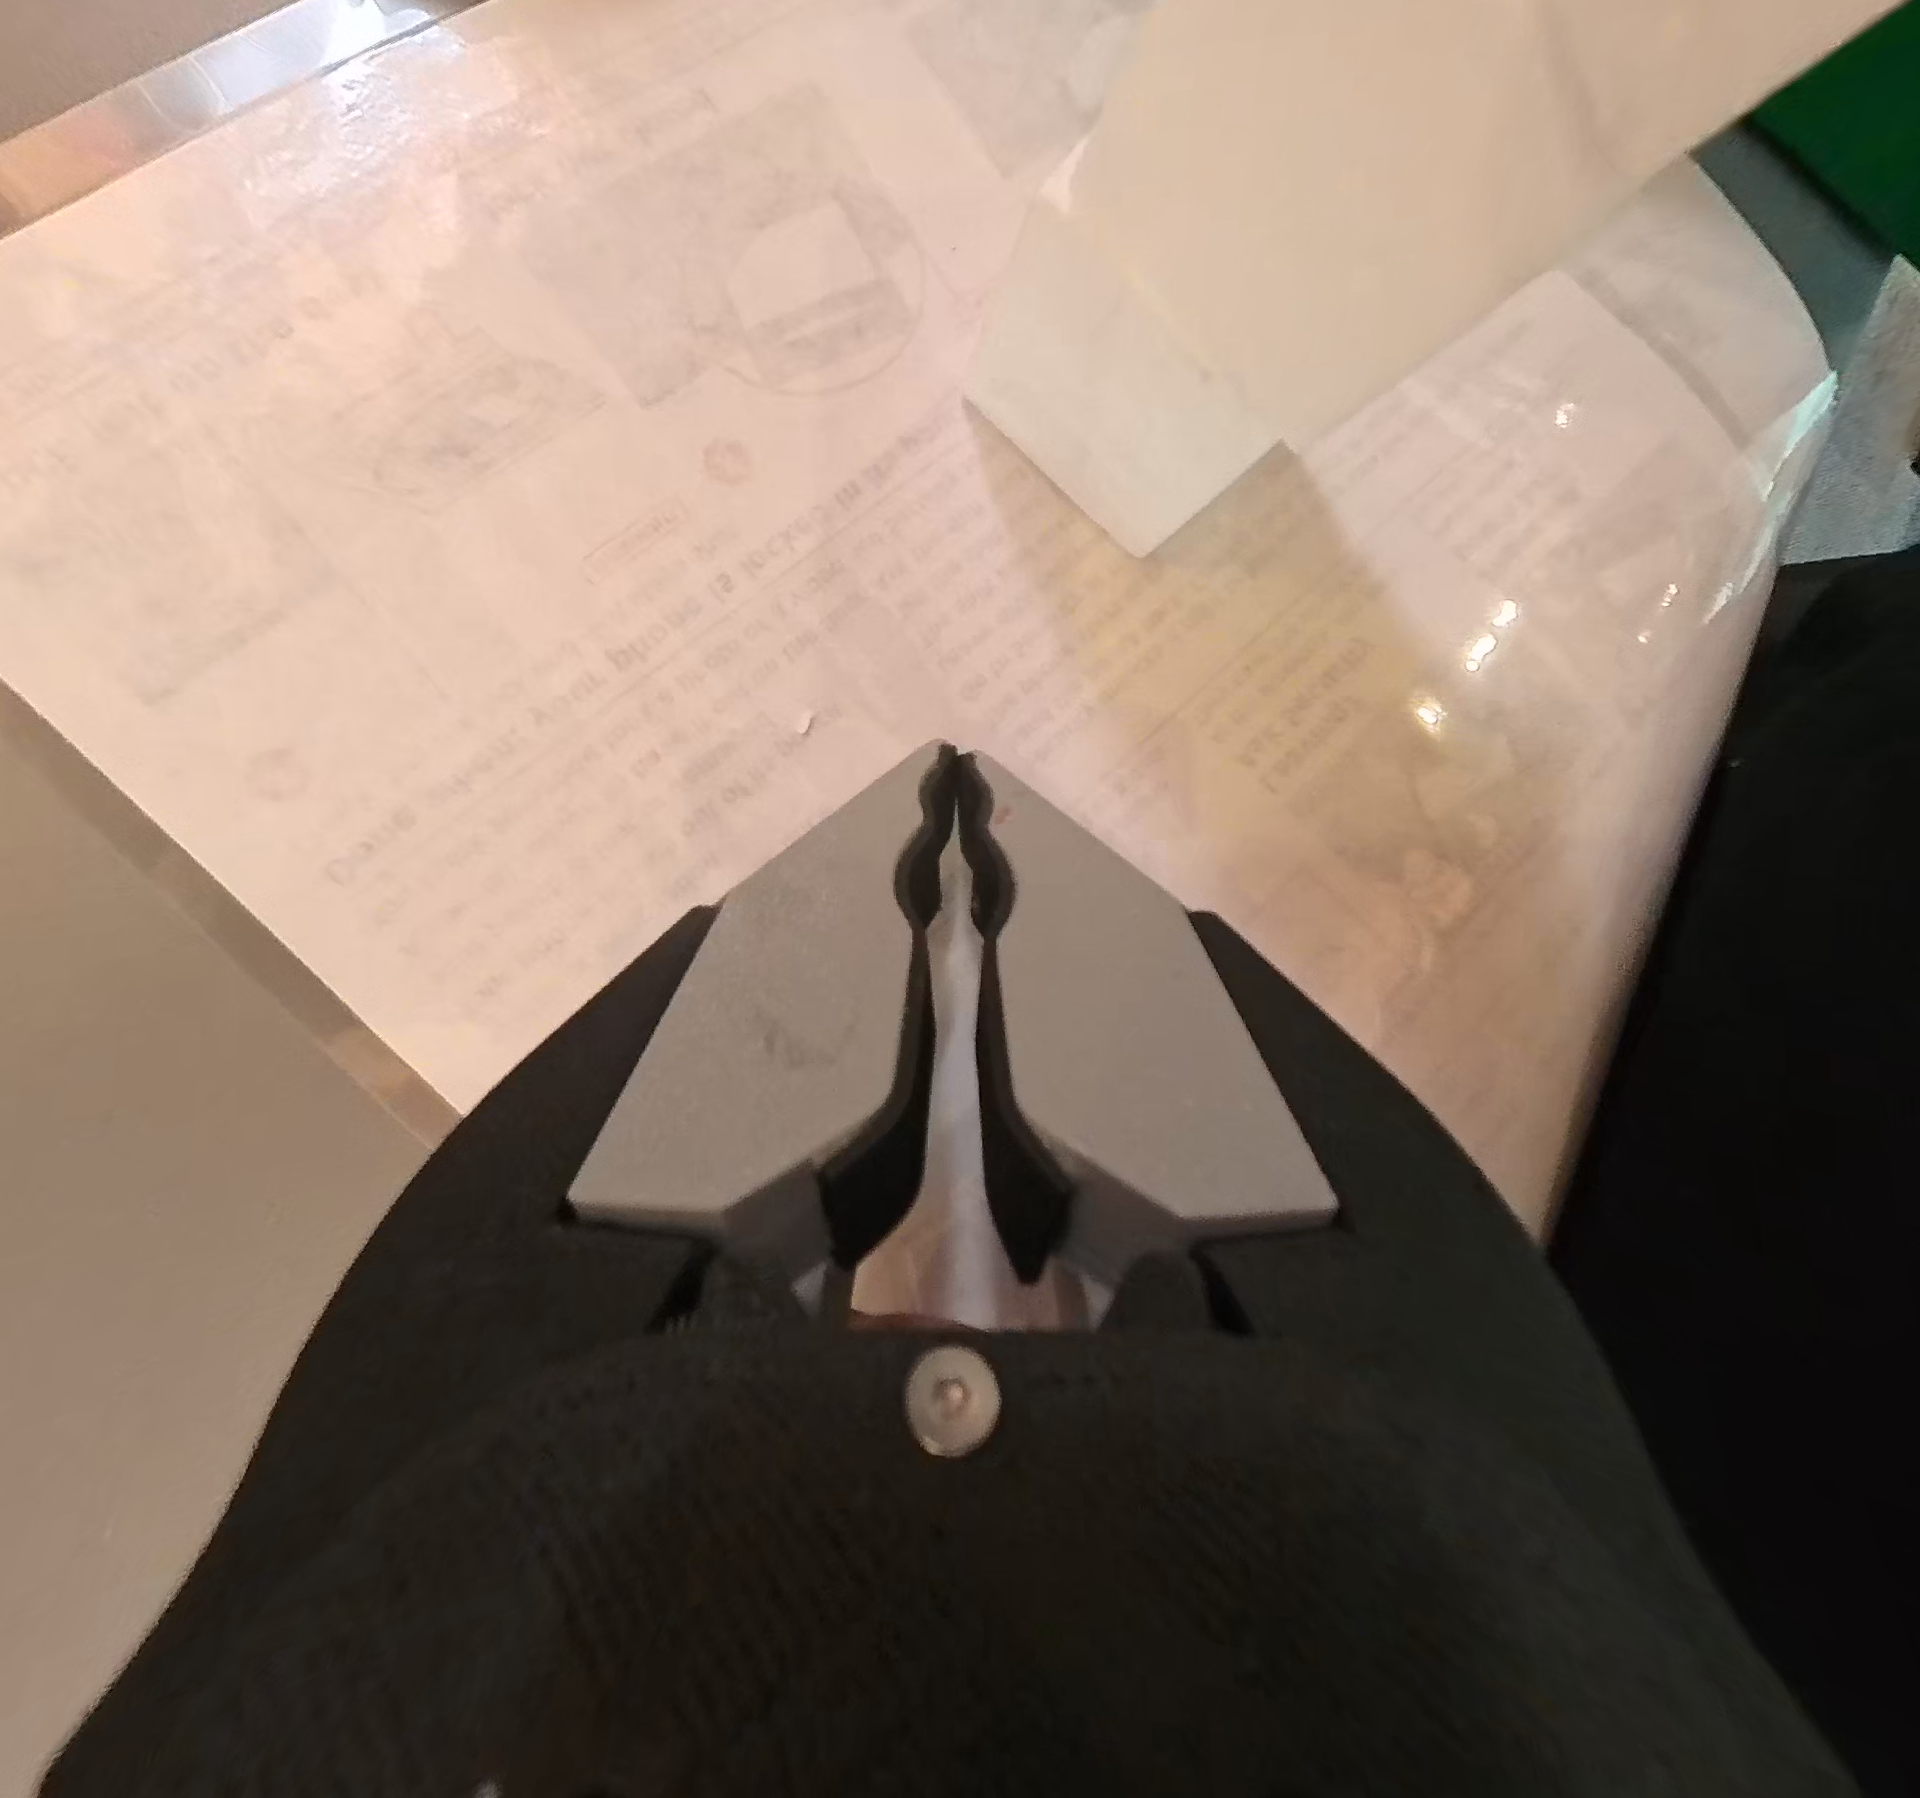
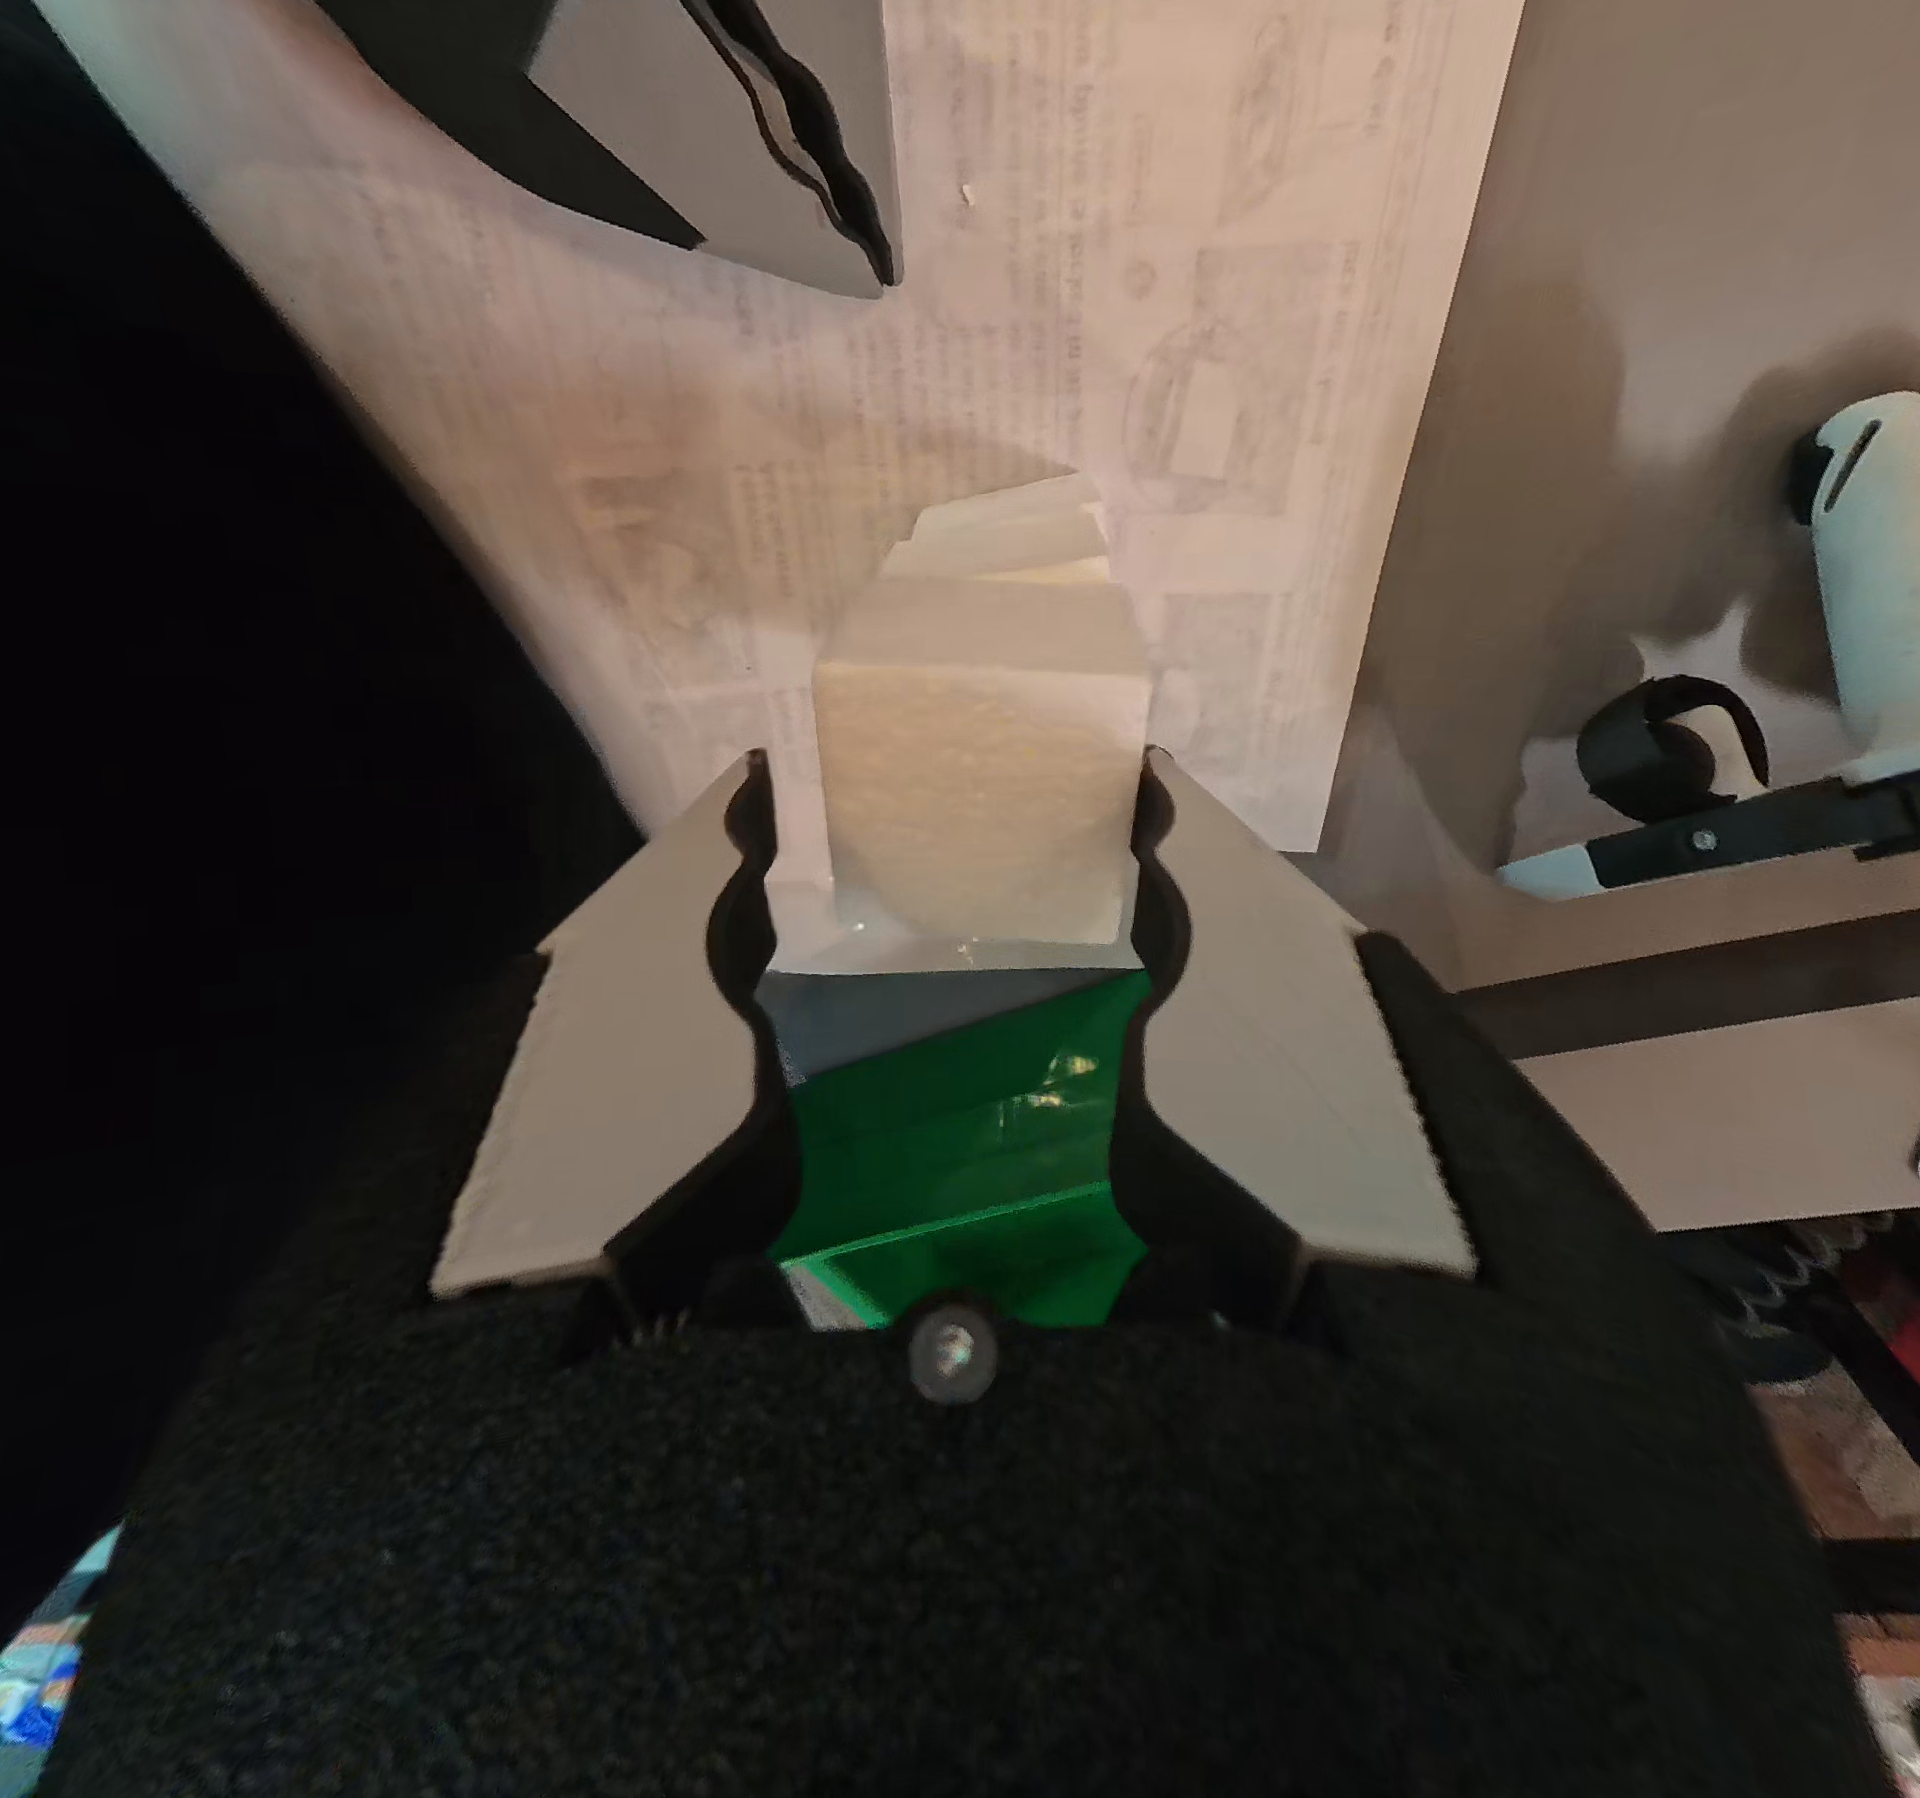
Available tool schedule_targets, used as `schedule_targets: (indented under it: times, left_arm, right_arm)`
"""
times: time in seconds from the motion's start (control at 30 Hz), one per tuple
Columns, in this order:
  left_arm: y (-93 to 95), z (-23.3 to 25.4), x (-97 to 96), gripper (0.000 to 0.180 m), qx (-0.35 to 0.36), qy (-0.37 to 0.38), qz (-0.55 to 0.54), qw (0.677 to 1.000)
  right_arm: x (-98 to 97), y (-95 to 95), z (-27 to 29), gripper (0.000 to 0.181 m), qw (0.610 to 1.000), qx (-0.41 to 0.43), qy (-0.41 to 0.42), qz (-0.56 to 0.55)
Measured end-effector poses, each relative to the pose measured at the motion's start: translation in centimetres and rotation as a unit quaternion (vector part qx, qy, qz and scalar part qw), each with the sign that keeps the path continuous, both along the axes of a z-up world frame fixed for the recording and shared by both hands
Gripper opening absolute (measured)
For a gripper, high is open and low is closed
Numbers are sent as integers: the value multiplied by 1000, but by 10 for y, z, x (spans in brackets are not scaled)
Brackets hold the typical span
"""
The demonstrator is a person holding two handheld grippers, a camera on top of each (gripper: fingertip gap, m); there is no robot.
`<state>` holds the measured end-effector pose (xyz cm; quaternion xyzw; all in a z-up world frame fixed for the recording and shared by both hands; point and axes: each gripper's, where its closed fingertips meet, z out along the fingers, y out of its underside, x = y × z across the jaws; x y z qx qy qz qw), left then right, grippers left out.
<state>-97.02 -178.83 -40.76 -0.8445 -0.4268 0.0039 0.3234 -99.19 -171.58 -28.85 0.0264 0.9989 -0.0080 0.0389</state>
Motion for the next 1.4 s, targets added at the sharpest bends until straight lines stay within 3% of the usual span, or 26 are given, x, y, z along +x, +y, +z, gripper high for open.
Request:
schedule_targets:
  times: [0.17, 0.37, 0.5, 0.7, 0.83, 0.87, 1.0, 1.4]
  left_arm:
    - [0, 0, 0, 0, 6, -1, 5, 1000]
    - [0, 0, 0, 0, 20, -7, 20, 1000]
    - [0, 1, 0, 0, 21, -9, 22, 1000]
    - [0, 1, 0, 0, 26, -18, 28, 999]
    - [0, 1, 0, 0, 31, -21, 34, 999]
    - [0, 1, 0, 0, 33, -23, 35, 999]
    - [0, 1, 0, 0, 35, -25, 34, 998]
    - [0, 0, 1, 0, 17, -19, 4, 1000]
  right_arm:
    - [-19, -28, 53, 71, 994, -89, -52, -38]
    - [-153, -81, 89, 74, 978, -162, -27, -127]
    - [-279, -89, 38, 74, 955, -103, 57, -272]
    - [-350, -71, -70, 75, 920, 47, 68, -382]
    - [-354, -69, -101, 73, 917, 78, 40, -390]
    - [-353, -71, -104, 63, 917, 76, 31, -390]
    - [-352, -76, -96, 62, 927, 59, 31, -370]
    - [-236, -73, 45, 61, 971, -113, 25, -209]
